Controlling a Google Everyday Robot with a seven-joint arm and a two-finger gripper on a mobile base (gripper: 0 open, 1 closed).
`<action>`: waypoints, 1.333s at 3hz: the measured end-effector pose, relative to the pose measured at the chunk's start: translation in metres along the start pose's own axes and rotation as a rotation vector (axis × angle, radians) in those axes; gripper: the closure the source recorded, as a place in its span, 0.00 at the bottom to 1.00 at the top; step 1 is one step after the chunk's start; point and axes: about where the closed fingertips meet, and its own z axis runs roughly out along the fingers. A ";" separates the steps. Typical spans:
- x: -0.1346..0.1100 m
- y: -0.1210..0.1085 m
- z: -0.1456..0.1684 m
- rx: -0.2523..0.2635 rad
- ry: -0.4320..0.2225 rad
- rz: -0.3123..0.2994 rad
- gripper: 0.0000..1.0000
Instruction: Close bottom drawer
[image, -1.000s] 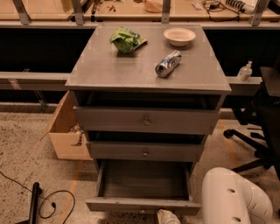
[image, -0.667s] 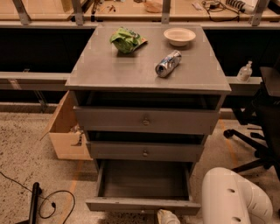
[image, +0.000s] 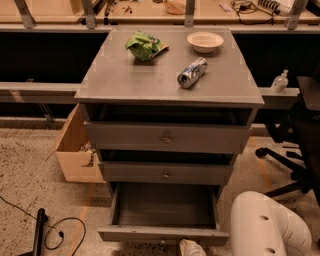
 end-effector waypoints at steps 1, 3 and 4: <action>0.000 0.000 0.000 0.000 0.000 0.000 0.83; 0.000 0.000 0.000 0.000 0.000 0.000 1.00; 0.000 0.000 0.000 0.000 0.000 0.000 1.00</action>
Offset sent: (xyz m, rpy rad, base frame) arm -0.0023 0.0036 0.0125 0.0431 -0.0091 0.0235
